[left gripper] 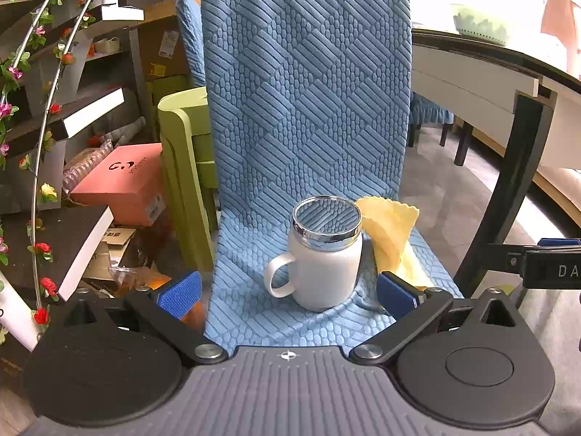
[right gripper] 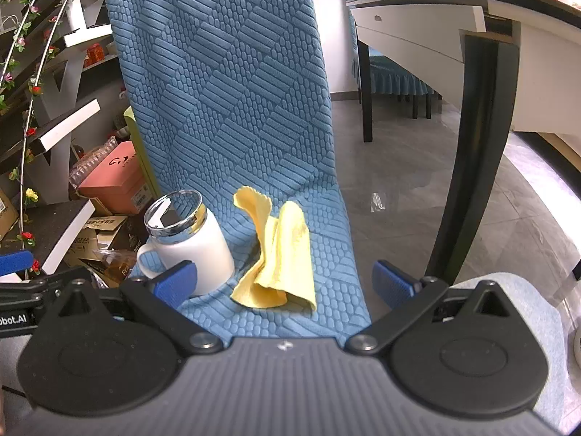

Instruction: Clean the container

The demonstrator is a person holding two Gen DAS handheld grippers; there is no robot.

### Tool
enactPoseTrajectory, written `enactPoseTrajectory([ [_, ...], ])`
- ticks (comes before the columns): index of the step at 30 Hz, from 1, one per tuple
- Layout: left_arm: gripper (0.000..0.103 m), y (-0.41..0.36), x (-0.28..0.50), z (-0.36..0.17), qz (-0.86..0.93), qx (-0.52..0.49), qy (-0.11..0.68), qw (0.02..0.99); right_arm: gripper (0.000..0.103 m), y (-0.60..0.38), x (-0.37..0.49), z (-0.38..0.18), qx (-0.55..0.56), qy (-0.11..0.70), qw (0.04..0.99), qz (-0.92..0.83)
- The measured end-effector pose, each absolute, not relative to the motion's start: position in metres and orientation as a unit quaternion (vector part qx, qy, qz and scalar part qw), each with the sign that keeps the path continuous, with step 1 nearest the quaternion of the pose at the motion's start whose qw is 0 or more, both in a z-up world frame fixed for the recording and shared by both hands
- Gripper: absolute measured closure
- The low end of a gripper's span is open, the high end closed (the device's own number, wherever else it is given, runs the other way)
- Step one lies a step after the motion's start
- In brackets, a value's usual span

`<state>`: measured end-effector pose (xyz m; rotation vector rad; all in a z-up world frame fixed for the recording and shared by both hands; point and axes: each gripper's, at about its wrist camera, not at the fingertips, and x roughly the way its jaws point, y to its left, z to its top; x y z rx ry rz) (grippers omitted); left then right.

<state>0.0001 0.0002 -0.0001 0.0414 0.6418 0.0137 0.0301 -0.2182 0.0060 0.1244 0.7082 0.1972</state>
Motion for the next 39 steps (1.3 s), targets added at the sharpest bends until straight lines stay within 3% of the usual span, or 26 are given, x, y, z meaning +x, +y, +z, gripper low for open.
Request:
enactPoseTrajectory([
  [39,0.000,-0.001,0.001,-0.003,0.008,0.023,0.324,0.946,0.000,-0.209,0.035,-0.005,0.060,0.355,0.927,0.102],
])
